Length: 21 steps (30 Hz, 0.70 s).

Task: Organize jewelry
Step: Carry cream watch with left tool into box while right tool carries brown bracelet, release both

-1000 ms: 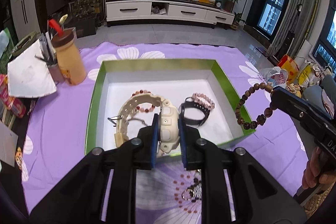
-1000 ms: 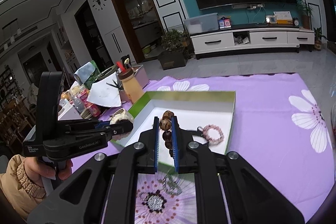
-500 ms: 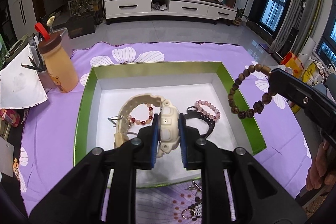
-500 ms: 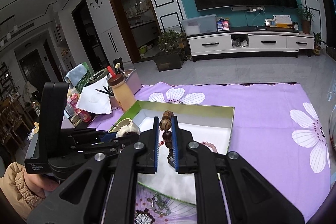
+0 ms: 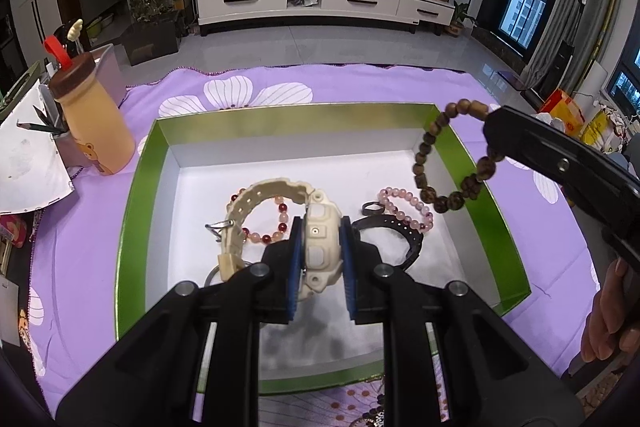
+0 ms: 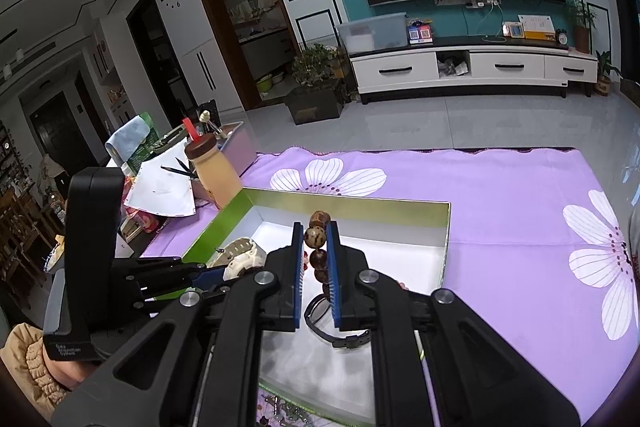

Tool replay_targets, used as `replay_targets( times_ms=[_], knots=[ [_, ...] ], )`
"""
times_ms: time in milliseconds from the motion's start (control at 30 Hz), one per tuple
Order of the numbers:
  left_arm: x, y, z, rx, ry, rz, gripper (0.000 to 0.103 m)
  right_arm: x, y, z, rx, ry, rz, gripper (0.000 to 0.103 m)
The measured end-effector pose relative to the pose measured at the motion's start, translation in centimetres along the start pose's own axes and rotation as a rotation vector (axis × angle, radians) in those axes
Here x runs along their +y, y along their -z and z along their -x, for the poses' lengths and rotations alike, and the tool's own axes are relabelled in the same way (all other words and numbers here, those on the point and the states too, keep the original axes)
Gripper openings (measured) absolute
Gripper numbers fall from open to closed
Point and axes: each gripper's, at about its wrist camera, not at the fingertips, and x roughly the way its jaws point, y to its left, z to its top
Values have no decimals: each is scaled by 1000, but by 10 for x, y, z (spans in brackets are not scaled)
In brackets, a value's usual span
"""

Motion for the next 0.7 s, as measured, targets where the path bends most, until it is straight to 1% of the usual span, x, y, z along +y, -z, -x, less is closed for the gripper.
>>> replay_targets(
  times_ms=[700],
  knots=[
    [0,-1,-39,70,-31,-5,18,-9,1,-52,97,16,-41,11]
  ],
)
